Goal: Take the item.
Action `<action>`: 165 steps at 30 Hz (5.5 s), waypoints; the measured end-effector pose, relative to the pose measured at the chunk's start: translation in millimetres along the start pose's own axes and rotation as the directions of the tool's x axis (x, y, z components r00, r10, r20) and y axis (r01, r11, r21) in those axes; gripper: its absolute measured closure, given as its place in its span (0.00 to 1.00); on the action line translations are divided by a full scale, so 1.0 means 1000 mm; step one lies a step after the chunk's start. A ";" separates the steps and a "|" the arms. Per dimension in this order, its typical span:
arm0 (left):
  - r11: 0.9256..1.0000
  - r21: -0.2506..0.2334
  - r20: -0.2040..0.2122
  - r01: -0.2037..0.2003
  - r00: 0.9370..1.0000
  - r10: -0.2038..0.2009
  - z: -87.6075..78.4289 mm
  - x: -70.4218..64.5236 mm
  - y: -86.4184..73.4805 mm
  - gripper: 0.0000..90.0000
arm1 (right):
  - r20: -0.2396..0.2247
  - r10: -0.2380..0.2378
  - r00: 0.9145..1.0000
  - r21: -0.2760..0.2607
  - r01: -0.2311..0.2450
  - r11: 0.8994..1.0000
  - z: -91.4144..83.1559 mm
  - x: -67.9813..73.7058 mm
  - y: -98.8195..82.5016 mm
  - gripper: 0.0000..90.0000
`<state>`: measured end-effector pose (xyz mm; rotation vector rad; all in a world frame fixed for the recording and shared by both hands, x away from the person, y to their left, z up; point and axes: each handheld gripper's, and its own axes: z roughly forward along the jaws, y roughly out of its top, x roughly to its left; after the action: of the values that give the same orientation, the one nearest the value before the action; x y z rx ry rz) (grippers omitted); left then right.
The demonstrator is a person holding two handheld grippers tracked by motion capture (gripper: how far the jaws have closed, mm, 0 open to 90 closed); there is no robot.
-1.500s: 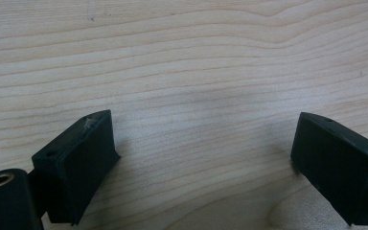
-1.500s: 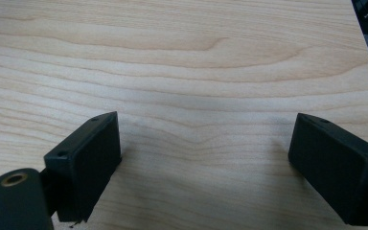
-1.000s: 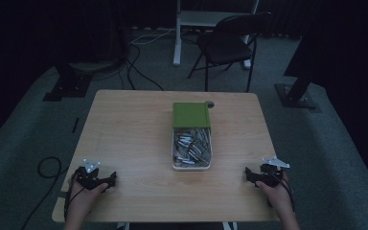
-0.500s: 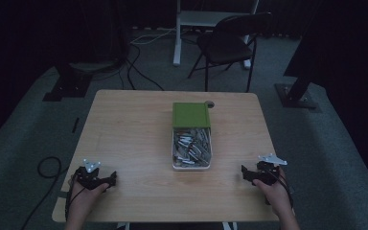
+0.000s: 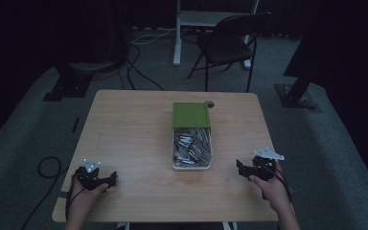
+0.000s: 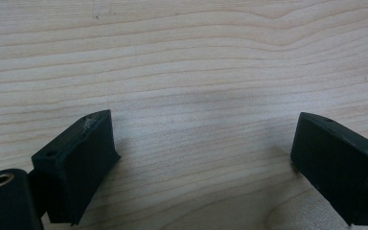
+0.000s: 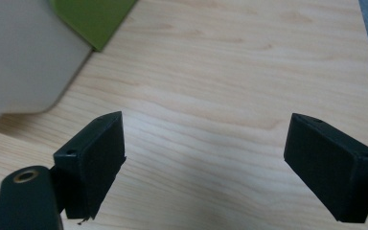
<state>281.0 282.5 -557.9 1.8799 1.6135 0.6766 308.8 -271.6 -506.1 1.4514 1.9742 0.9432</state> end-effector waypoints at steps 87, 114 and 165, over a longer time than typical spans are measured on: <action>1.000 0.000 0.001 0.000 1.000 0.000 0.000 0.000 0.000 0.10 | -0.172 -0.426 0.888 -0.041 0.426 0.904 0.038 0.140 0.050 0.97; 1.000 0.001 0.001 0.001 1.000 -0.001 0.000 0.000 0.000 0.10 | -0.227 -0.354 0.907 -0.187 0.316 0.930 -0.013 0.123 0.082 0.98; 1.000 -0.002 0.002 0.001 1.000 -0.001 0.000 0.000 0.000 0.10 | -0.083 -0.099 0.992 -0.092 0.091 0.992 0.003 0.019 0.034 0.98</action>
<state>281.5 282.6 -558.1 1.8783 1.6117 0.6754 325.9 -246.8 -482.0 1.2759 2.0182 1.0533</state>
